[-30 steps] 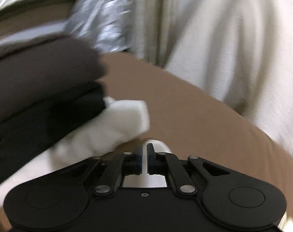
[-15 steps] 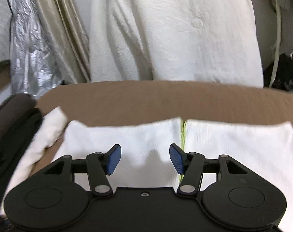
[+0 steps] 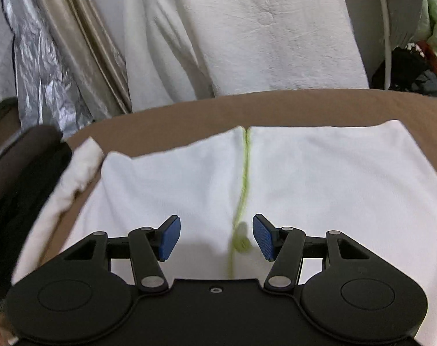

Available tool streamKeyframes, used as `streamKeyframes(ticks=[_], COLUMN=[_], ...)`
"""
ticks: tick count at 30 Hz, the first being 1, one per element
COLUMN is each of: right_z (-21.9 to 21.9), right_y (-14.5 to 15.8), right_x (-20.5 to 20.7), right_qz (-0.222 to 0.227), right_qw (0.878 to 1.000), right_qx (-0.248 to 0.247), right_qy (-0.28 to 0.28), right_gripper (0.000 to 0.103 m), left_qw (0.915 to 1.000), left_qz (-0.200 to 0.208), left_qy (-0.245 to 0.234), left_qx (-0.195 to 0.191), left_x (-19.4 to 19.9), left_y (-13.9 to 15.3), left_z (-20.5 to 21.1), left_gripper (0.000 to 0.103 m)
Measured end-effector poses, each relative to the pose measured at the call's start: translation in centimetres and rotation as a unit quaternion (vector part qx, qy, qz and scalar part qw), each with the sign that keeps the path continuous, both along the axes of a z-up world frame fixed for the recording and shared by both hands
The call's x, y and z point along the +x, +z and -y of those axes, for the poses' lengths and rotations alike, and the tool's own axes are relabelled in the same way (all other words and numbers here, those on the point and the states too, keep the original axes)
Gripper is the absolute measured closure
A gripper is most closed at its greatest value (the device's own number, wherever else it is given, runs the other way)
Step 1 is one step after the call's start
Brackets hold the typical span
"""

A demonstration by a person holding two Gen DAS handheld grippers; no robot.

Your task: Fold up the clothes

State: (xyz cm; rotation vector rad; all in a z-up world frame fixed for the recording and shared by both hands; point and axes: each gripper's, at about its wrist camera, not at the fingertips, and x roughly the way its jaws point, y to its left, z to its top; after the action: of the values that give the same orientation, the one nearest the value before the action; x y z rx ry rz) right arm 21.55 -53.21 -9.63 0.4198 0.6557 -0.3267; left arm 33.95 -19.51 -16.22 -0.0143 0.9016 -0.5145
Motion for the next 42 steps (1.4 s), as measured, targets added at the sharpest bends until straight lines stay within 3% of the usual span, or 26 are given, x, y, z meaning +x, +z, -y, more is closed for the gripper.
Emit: streamKeyframes(ticks=[1,3,7,9,10,12,13,14,15,19,21,25,26,27,29,30,32,33,34,36,38,39,42], right_z=[-0.4,-1.4,-4.7,-6.4,-7.2,-8.7,-9.6,-10.4,-11.2,-13.8,-14.7,-17.2,-17.7,-18.2,-18.8,-19.2,-20.1,-20.6,-21.1,-22.5,-23.8,-24.0,-24.3], right_y=[0.0,-0.1,-0.2,-0.4,-0.5,-0.8,-0.9,-1.1,-1.2,-2.4,-3.6,-4.3,-4.1,-4.0,-3.5,-3.1,-2.5,-2.2,-1.8,-1.3,-0.9,-0.9,-0.9], right_x=[-0.6,-1.8,-3.4,-3.9,-4.2,-4.7,-4.9,-5.1,-5.2,-5.9,-6.0,-6.7,-6.9,-7.0,-7.2,-7.3,-7.7,-8.0,-8.2,-8.9,-9.6,-9.7,-9.6], right_qz=[-0.002,-0.006,-0.025,-0.035,-0.038,-0.046,-0.052,-0.057,-0.063,-0.083,-0.094,-0.09,-0.091,-0.093,-0.092,-0.087,-0.075,-0.069,-0.062,-0.056,-0.056,-0.055,-0.049], right_qw=[1.0,0.999,0.994,0.989,0.987,0.98,0.976,0.972,0.968,0.961,0.961,0.963,0.962,0.961,0.957,0.956,0.954,0.953,0.951,0.941,0.928,0.928,0.929], right_qx=[0.001,0.003,-0.003,-0.003,0.002,0.009,0.011,0.013,0.011,0.018,0.026,-0.022,-0.031,-0.039,-0.052,-0.056,-0.059,-0.058,-0.057,-0.063,-0.077,-0.068,-0.034], right_qy=[0.01,0.034,0.109,0.142,0.159,0.194,0.212,0.229,0.241,0.262,0.259,0.252,0.254,0.259,0.27,0.273,0.283,0.29,0.298,0.328,0.36,0.363,0.366], right_gripper=[0.042,0.042,0.042,0.042,0.042,0.042,0.042,0.042,0.042,0.041,0.039,0.031,0.03,0.03,0.03,0.03,0.03,0.03,0.03,0.03,0.03,0.03,0.03], left_qw=[0.9994,0.9957,0.9895,0.9864,0.986,0.9929,0.9955,0.9974,0.9986,0.9979,0.9981,0.987,0.9908,0.9937,0.9974,0.9968,0.9951,0.9945,0.993,0.9823,0.9688,0.9614,0.954], left_qz=[-0.025,-0.063,-0.086,-0.093,-0.092,-0.061,-0.045,-0.029,-0.014,0.045,0.038,0.072,0.048,0.028,0.021,0.035,0.061,0.068,0.084,0.123,0.139,0.14,0.068], left_qy=[-0.009,-0.013,-0.022,-0.028,-0.03,-0.031,-0.031,-0.032,-0.032,-0.031,-0.023,-0.002,-0.014,-0.024,-0.022,-0.031,-0.049,-0.052,-0.033,0.031,0.086,0.112,0.165], left_qx=[-0.022,-0.067,-0.114,-0.133,-0.136,-0.097,-0.078,-0.058,-0.039,0.035,0.042,0.144,0.125,0.106,0.065,0.064,0.061,0.06,0.076,0.138,0.186,0.209,0.241], left_x=[0.2,0.4,0.7,0.9,0.8,0.1,-0.2,-0.6,-1.0,-2.3,-1.7,-1.1,-1.2,-1.6,-3.7,-4.5,-6.0,-6.6,-7.3,-8.8,-10.0,-10.5,-11.6], left_y=[0.0,0.0,0.0,0.0,0.1,0.7,1.0,1.3,1.6,2.8,2.7,0.3,0.5,0.8,2.7,3.7,5.7,6.2,6.4,6.1,5.0,4.3,2.1], left_z=[-0.4,-1.3,-1.6,-1.5,-1.4,-0.5,0.0,0.4,0.9,2.6,2.2,2.0,1.2,0.4,-2.0,-2.6,-3.9,-5.2,-6.5,-9.0,-12.0,-13.6,-19.6], left_gripper=[0.099,0.094,0.056,0.046,0.041,0.038,0.04,0.048,0.102,0.102,0.101,0.101,0.1,0.097,0.068,0.05,0.051,0.046,0.028,0.012,0.011,0.009,0.009])
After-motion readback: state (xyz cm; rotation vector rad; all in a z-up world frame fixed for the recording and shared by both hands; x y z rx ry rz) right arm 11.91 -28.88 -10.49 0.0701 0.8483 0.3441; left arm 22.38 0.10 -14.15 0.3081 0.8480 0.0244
